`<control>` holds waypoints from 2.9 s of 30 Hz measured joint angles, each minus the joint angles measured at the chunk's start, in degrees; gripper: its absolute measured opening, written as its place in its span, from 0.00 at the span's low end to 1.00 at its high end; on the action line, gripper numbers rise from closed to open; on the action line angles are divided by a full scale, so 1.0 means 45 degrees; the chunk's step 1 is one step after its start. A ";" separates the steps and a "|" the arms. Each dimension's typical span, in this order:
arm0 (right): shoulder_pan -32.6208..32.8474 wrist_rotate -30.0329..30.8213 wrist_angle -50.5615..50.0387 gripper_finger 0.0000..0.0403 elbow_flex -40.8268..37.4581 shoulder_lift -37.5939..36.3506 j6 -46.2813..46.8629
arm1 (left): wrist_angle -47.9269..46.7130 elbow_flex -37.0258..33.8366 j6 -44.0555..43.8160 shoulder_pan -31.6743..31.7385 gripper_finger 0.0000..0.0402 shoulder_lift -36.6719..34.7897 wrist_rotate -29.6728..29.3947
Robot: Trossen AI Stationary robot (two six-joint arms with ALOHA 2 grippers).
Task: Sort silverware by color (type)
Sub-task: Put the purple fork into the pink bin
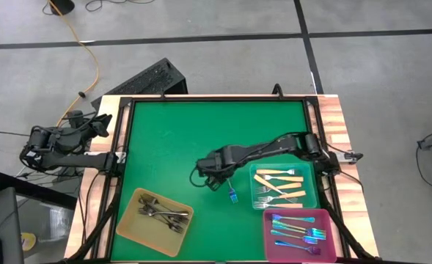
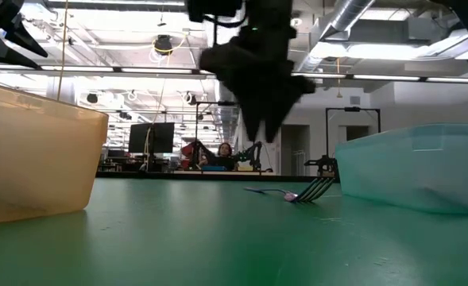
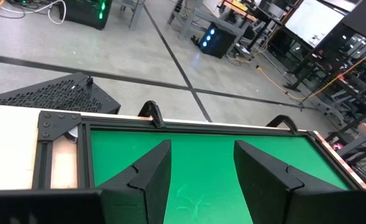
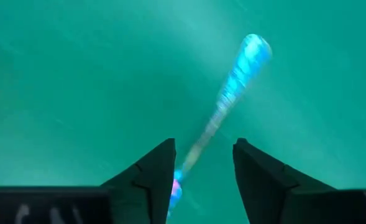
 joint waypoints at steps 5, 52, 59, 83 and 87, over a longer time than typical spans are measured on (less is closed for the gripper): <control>0.0244 -0.0064 -0.0766 0.50 -0.0329 0.0352 0.1261 | 0.0000 0.0000 0.0006 0.0000 0.39 0.0000 -0.0001; -0.0011 -0.2735 0.2806 0.06 -0.3173 0.0278 0.1346 | -0.0001 0.0000 0.0001 -0.0001 0.39 0.0000 0.0087; -0.0142 -0.2295 0.2778 0.06 -0.2607 -0.0036 0.0850 | 0.0000 0.0000 0.0000 -0.0005 0.39 0.0000 0.0087; 0.1102 -0.0281 -0.2377 0.06 -0.1706 -0.4432 -0.0277 | -0.0010 0.0000 0.0000 0.0000 0.39 0.0000 0.0086; 0.2304 -0.0223 -0.3870 0.06 -0.1704 -0.5118 0.0083 | -0.0010 0.0000 0.0000 0.0000 0.39 0.0000 0.0090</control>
